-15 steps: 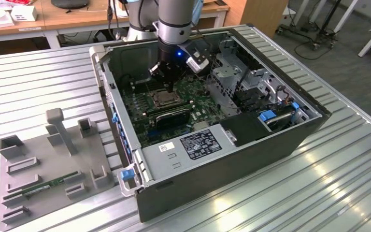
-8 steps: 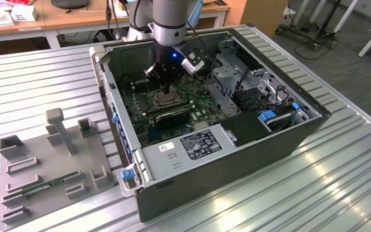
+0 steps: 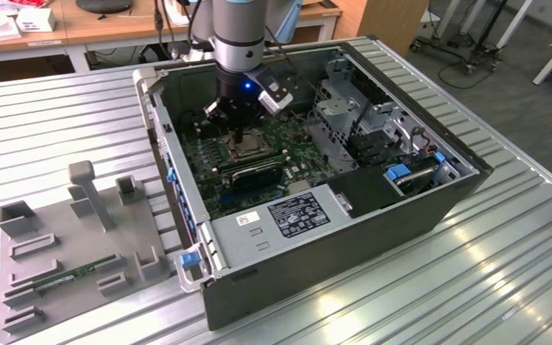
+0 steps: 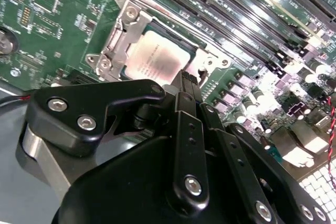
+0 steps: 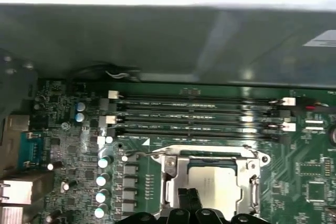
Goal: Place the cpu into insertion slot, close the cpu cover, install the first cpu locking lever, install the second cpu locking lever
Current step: 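Close the cpu cover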
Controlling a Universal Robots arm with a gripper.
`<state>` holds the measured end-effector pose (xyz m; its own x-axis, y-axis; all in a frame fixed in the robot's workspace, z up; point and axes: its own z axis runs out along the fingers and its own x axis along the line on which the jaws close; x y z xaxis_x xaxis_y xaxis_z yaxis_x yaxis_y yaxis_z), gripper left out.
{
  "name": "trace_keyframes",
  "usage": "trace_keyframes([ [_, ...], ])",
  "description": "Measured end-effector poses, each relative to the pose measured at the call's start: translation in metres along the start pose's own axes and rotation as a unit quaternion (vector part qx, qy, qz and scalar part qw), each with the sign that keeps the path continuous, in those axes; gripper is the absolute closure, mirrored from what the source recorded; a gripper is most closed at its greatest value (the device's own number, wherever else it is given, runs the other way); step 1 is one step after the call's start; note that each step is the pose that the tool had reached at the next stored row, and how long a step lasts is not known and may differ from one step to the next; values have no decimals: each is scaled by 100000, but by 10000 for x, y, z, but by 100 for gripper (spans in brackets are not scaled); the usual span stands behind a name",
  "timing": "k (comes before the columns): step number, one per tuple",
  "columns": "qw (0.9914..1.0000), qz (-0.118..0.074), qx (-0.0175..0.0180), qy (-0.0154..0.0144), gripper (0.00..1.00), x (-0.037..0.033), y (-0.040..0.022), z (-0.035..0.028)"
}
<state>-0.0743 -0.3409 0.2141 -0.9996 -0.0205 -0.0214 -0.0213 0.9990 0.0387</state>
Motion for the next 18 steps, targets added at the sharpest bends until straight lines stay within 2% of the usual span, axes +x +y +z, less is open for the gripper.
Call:
trace_keyframes([
  [9, 100000, 17, 2, -17, 89, 55, 1, 24],
  [18, 100000, 11, 1, -17, 89, 68, -2, 79],
])
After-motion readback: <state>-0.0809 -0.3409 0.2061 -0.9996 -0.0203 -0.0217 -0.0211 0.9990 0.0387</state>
